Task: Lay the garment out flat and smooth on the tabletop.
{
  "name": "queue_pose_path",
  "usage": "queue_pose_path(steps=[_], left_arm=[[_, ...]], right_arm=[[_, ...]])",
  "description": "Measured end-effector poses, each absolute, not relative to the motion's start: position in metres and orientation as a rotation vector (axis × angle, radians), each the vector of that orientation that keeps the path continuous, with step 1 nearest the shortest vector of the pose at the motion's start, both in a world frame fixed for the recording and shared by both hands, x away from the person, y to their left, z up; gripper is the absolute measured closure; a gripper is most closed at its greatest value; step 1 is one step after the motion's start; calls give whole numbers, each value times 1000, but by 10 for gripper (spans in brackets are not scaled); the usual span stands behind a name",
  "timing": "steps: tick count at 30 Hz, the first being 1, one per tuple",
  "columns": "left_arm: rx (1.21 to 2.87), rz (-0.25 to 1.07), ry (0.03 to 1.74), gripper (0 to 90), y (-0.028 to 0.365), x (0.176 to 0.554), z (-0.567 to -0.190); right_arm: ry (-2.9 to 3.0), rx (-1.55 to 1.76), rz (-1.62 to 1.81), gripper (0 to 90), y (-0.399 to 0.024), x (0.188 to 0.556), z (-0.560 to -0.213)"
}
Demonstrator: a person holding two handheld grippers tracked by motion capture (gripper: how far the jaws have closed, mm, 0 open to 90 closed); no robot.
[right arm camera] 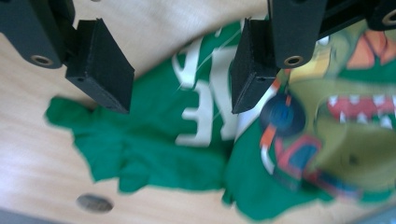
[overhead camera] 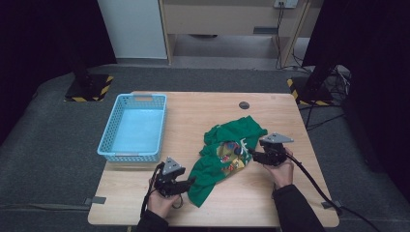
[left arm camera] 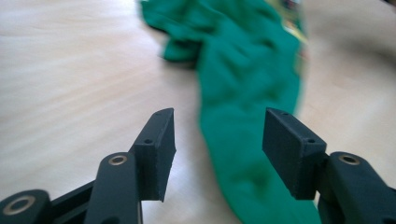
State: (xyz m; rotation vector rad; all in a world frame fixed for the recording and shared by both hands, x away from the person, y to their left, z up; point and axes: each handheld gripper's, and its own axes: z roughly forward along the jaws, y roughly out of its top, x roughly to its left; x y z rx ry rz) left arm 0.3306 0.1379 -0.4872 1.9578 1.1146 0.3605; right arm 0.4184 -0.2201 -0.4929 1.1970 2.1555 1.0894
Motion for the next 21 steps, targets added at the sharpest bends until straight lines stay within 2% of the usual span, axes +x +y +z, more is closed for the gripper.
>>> queue_pose_path(steps=[14,21], left_arm=[[1959,385,1193,415,116,387,-484],[1950,362,1244,400,113,417,-487]], right_arm=[[2329,1143,994,390,-204,413,-529],[2376,1137,1000,396,-209,403,-529]])
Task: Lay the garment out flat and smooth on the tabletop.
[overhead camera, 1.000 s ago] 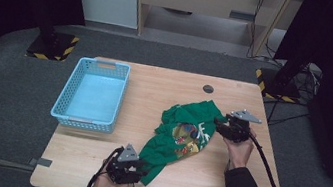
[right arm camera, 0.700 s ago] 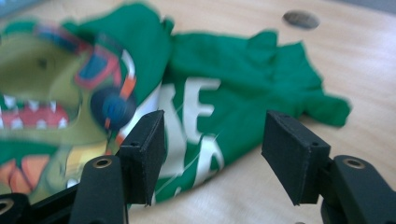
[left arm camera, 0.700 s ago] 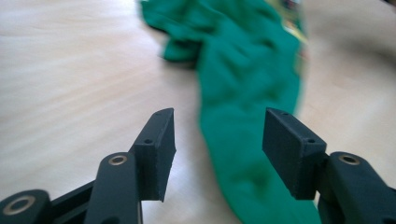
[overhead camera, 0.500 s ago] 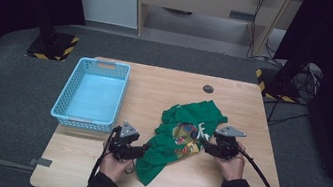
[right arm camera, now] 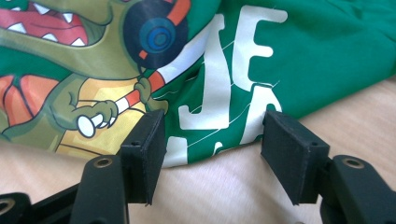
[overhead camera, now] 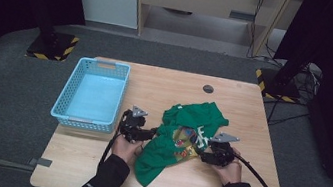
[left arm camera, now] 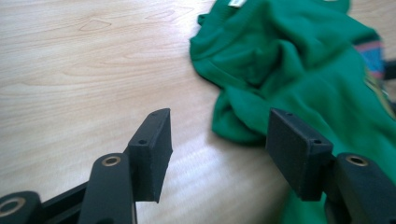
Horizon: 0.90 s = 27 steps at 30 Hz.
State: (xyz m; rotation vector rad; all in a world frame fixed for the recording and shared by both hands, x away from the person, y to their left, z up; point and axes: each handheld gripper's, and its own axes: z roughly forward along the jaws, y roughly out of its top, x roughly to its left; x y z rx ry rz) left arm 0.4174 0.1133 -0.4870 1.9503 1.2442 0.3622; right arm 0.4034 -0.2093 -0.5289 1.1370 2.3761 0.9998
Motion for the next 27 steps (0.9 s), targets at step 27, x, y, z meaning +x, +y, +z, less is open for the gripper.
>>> queue_pose_path(steps=[27], left_arm=[[2050,310,1252,526,74,445,-522]], right_arm=[[2417,1110,1030,383,-228,366,-529]])
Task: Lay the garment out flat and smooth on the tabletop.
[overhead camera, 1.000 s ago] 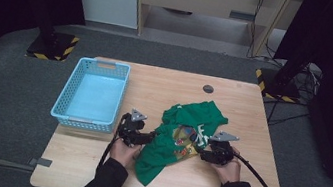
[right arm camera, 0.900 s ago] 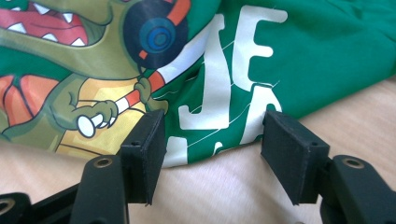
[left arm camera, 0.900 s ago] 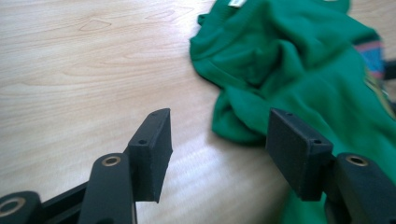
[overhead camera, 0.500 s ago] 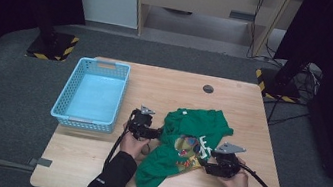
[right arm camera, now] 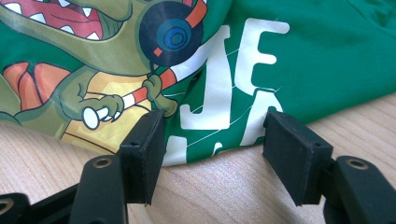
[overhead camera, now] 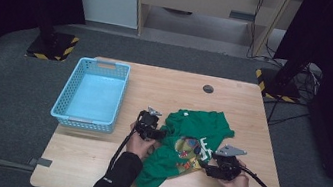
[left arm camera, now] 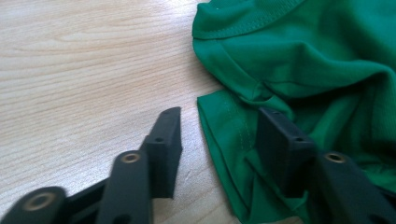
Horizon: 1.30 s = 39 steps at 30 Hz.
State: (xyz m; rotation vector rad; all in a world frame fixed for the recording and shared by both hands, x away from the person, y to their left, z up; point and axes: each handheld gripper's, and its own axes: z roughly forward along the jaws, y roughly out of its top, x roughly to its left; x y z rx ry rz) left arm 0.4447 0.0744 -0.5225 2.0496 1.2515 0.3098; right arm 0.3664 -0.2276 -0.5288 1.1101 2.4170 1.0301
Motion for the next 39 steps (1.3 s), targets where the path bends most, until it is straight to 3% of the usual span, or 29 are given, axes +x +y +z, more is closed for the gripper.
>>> queue_pose_path(steps=[4,8,23,33,39], left_arm=[[2086,389,1227,687,70,441,-523],[2058,336,1222,850,71,440,-525],[2030,430,1249,872,92,441,-510],[2066,671,1315,873,114,449,-483],[2048,734,1374,873,123,455,-473]], right_arm=[[2411,1109,1030,365,-228,366,-529],[2399,1117,1037,351,-228,366,-530],[2377,1089,1101,272,-228,366,-526],[2364,1105,1125,261,-227,366,-525],[2352,1106,1136,256,-228,365,-523]])
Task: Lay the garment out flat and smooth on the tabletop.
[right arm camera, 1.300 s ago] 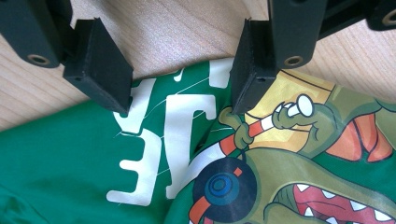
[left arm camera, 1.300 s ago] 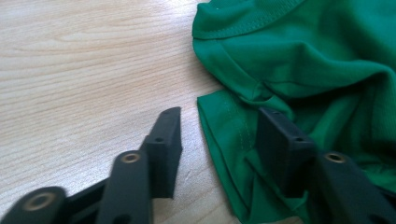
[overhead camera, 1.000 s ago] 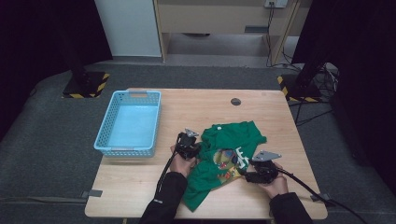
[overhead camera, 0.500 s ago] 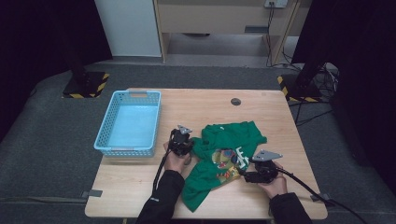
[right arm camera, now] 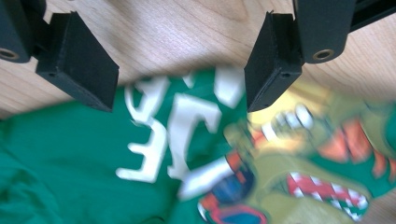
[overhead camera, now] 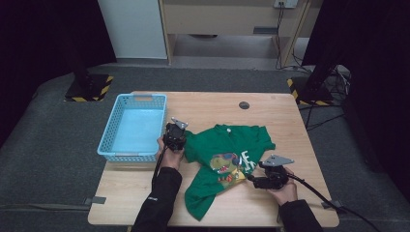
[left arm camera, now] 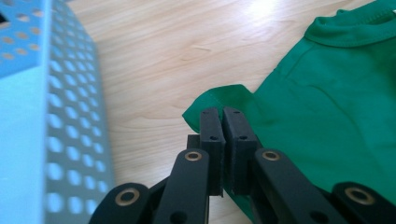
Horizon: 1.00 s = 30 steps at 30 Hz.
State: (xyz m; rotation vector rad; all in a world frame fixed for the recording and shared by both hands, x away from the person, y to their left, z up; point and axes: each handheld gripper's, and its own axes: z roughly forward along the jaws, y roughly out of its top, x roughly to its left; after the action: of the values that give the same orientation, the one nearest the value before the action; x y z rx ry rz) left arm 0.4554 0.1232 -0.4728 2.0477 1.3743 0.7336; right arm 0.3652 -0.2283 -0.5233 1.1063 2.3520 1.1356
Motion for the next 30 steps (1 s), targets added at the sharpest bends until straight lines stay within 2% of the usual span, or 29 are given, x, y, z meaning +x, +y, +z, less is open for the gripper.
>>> queue_pose_path(steps=[8,14,19,25,30], left_arm=[[2013,782,1456,872,141,456,-468],[2019,844,1471,852,135,454,-469],[2001,855,1430,691,127,450,-465],[1970,699,1355,604,120,453,-462],[2007,642,1323,537,112,460,-472]], right_arm=[[2340,1110,1131,253,-231,365,-523],[2328,1120,1132,248,-231,366,-522],[2309,1130,1140,245,-234,367,-521],[2242,1158,1190,242,-240,372,-512],[2171,1169,1200,240,-243,386,-502]])
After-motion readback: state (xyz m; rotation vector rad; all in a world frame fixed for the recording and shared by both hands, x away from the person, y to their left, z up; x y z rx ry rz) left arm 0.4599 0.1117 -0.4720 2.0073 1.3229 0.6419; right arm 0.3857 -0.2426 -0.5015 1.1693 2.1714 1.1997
